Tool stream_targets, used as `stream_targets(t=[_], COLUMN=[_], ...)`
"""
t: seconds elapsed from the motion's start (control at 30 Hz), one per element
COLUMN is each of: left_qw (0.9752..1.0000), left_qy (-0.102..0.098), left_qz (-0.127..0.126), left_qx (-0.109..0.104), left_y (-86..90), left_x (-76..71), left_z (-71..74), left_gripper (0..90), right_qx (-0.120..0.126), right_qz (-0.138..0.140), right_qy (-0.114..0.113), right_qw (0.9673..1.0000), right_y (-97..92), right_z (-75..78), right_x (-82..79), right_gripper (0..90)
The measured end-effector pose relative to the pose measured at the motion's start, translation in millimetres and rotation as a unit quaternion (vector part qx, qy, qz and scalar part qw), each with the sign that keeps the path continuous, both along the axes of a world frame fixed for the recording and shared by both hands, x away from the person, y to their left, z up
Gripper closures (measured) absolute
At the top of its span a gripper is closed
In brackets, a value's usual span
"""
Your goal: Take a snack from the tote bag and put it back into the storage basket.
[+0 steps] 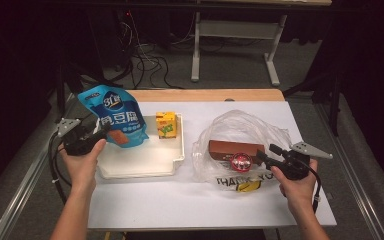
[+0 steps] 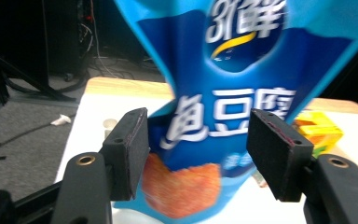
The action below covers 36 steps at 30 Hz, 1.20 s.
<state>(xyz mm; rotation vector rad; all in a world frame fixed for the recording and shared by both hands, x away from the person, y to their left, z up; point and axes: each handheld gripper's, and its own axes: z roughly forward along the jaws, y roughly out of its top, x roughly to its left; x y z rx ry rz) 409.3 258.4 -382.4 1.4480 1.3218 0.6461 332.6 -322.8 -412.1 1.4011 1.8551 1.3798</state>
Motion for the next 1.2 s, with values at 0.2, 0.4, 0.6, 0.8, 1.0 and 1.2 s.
stream_targets(t=[0.2, 0.4, 0.6, 0.8, 1.0, 1.2], left_qw=[0.9997, 0.9984, 0.9952, 0.9939, 0.9935, 0.9929], left_qy=[-0.007, -0.008, 0.006, 0.01, 0.018, 0.017], left_qz=[-0.024, -0.055, -0.097, -0.11, -0.113, -0.117], left_qx=[-0.004, 0.008, 0.005, -0.003, 0.0, 0.008], left_y=[-23.3, -56.8, -81.0, -90.1, -96.0, -99.8], left_x=[-14.0, -23.9, -30.0, -34.4, -36.5, -38.2], left_z=[6.6, -1.1, -11.7, -16.1, -23.1, -24.7], left_gripper=[41.2, 40.8, 39.2, 40.1, 41.4, 41.7], right_qx=[-0.001, 0.007, 0.011, 0.009, 0.015, 0.008], right_qz=[0.001, 0.006, -0.003, -0.011, -0.005, 0.003], right_qy=[0.004, 0.002, 0.013, 0.021, 0.026, 0.033], right_qw=[1.0, 1.0, 0.9999, 0.9997, 0.9996, 0.9994], right_y=[-1.0, -6.2, -15.7, -21.3, -26.3, -24.1], right_z=[-1.5, -0.4, -3.7, -6.4, -8.6, -10.0], right_x=[1.4, 3.1, 4.4, 6.2, 8.3, 10.3], right_gripper=[38.3, 42.3, 52.9, 60.1, 74.1, 84.9])
